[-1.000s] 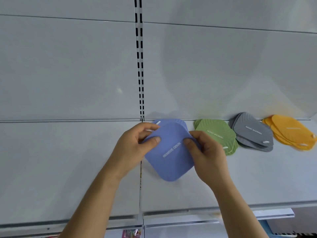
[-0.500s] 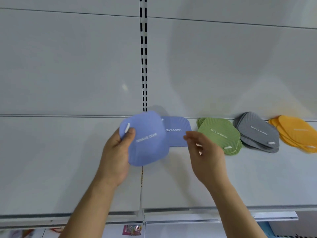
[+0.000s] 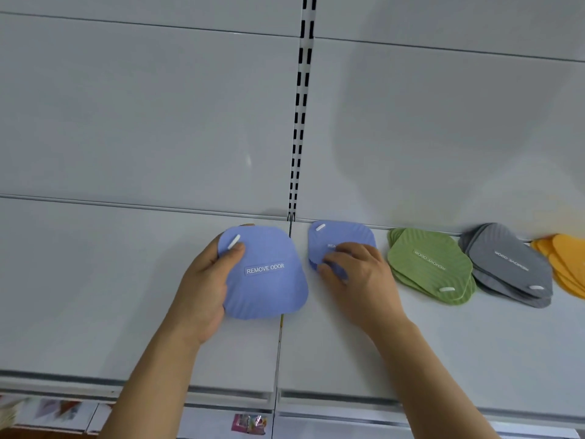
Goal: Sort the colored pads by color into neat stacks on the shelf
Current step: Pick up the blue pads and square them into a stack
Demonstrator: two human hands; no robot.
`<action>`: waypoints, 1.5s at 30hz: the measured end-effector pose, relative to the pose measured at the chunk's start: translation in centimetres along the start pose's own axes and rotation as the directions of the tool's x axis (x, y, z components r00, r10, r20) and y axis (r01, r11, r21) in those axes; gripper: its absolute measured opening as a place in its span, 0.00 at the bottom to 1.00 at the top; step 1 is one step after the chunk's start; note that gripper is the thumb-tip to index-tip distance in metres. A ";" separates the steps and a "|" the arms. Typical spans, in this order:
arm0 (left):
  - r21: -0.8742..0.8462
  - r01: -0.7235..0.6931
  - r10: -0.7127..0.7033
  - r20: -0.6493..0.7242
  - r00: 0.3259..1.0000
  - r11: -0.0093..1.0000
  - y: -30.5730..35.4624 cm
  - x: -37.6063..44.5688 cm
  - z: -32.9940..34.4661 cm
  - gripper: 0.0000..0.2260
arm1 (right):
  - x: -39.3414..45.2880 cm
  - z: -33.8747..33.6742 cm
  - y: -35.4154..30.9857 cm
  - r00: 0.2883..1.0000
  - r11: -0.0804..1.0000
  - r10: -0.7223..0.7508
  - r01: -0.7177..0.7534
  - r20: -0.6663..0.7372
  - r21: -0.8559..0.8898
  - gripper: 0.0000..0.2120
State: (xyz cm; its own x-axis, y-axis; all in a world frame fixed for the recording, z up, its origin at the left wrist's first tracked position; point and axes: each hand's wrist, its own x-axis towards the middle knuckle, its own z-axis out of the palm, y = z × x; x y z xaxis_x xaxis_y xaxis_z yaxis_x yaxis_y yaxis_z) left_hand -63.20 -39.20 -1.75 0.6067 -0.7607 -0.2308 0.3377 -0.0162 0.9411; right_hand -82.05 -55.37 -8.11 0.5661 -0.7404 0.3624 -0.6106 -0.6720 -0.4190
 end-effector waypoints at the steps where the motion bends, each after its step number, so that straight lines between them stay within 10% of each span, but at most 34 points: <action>1: -0.007 0.011 -0.011 -0.012 1.000 1.000 0.0 0.0 0.0 0.12 | 0.0 -0.1 -0.2 1.000 1.000 0.007 -0.007 -0.028 0.022 0.09; 9: -0.031 0.065 -0.065 -0.006 0.998 0.997 0.0 0.5 0.4 0.13 | 0.4 -4.6 -2.7 0.851 0.834 0.457 -0.309 -0.260 0.457 0.09; 13: -0.092 0.133 -0.127 0.071 0.989 0.987 -0.2 0.6 1.9 0.13 | -1.8 -4.8 -5.7 0.954 0.941 -0.005 0.106 -0.300 0.323 0.14; 16: -0.126 0.176 -0.158 0.144 0.977 0.976 -0.3 0.8 2.9 0.15 | -3.8 -1.9 -6.3 0.900 0.867 -0.415 0.436 -0.136 0.243 0.11; 25: -0.007 0.180 -0.177 0.163 0.971 0.984 -0.5 0.8 3.3 0.14 | -4.8 -1.4 -5.2 0.849 0.817 -0.529 0.514 -0.015 0.263 0.07; 30: 0.097 0.032 -0.050 0.194 0.980 0.995 -0.4 0.3 3.4 0.11 | -2.8 -3.0 -3.7 0.975 0.947 -0.151 0.190 -0.163 0.261 0.17; 36: 0.090 -0.001 -0.021 0.240 0.971 0.996 0.1 0.0 3.1 0.11 | -0.8 -4.2 -3.6 0.941 0.869 0.330 -0.335 0.078 0.364 0.16; 45: 0.260 -0.141 0.063 0.288 0.956 0.955 -0.3 0.1 3.5 0.16 | -2.2 -3.8 -4.5 0.923 0.891 0.305 -0.190 -0.233 0.414 0.12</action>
State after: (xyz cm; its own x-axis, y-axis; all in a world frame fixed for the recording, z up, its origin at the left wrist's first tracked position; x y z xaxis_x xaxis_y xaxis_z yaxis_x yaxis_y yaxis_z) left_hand -65.77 -41.52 -1.18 0.3936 -0.9149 -0.0902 0.0495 -0.0769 0.9958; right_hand -82.65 -50.76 -3.88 0.2074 -0.8923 0.4010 -0.4221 -0.4515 -0.7861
